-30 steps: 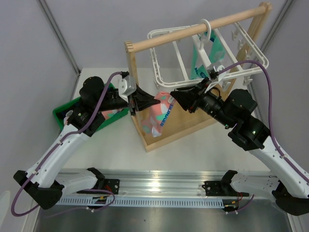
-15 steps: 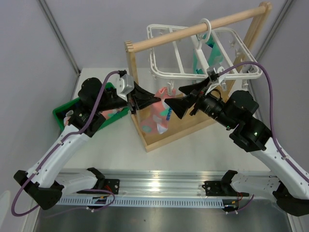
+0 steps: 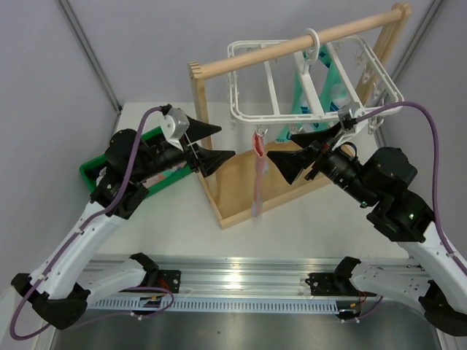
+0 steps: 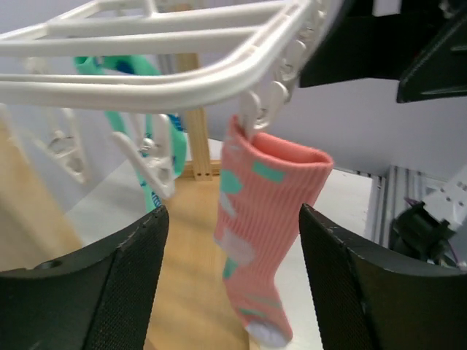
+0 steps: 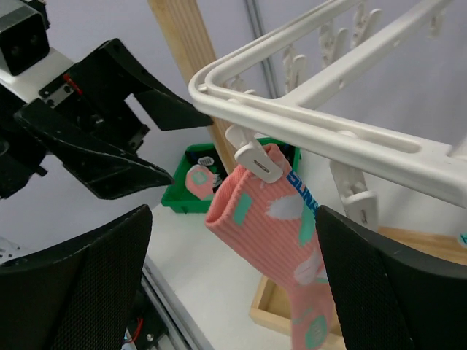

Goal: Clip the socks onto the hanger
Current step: Clamp the sock onto the hanger, then open the clamp at the hanger.

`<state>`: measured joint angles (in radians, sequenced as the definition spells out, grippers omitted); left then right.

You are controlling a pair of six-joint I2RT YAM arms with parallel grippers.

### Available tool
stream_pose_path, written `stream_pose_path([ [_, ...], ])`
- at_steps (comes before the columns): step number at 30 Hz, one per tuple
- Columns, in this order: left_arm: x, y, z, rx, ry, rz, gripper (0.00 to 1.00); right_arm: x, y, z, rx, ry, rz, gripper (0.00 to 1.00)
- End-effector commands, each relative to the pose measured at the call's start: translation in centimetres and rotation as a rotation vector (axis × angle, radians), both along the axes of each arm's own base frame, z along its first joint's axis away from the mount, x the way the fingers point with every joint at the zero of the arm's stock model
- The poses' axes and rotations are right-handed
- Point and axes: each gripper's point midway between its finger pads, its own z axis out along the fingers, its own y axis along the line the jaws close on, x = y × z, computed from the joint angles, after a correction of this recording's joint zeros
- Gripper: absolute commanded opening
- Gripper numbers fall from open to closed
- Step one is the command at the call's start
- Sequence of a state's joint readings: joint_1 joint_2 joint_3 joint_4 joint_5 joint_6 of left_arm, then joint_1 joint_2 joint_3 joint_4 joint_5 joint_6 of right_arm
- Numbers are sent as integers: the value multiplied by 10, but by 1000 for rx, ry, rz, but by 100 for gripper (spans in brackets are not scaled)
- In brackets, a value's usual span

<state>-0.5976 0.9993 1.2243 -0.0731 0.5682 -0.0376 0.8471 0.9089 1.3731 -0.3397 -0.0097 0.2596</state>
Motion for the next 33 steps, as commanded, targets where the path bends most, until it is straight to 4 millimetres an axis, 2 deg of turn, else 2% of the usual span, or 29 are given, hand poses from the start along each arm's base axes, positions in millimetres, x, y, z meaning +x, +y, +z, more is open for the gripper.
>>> stream_pose_path([
  [1,16,28,10,-68,80,206,80,3,-26,12,9,-5,-106,95],
  [5,9,45,16,-106,118,278,84,4,-37,12,2,5,-155,88],
  [11,-1,51,18,-102,144,299,88,21,-48,5,-29,10,-264,85],
  [16,-6,39,13,-96,175,276,89,34,-45,1,-66,-6,-307,82],
  [24,-18,21,18,-78,179,291,90,48,-29,5,-51,-23,-305,76],
  [27,-18,21,18,-73,171,331,90,52,-32,8,-29,-22,-339,73],
  [33,-21,7,11,-44,159,331,90,59,-41,13,-7,-24,-410,60],
])
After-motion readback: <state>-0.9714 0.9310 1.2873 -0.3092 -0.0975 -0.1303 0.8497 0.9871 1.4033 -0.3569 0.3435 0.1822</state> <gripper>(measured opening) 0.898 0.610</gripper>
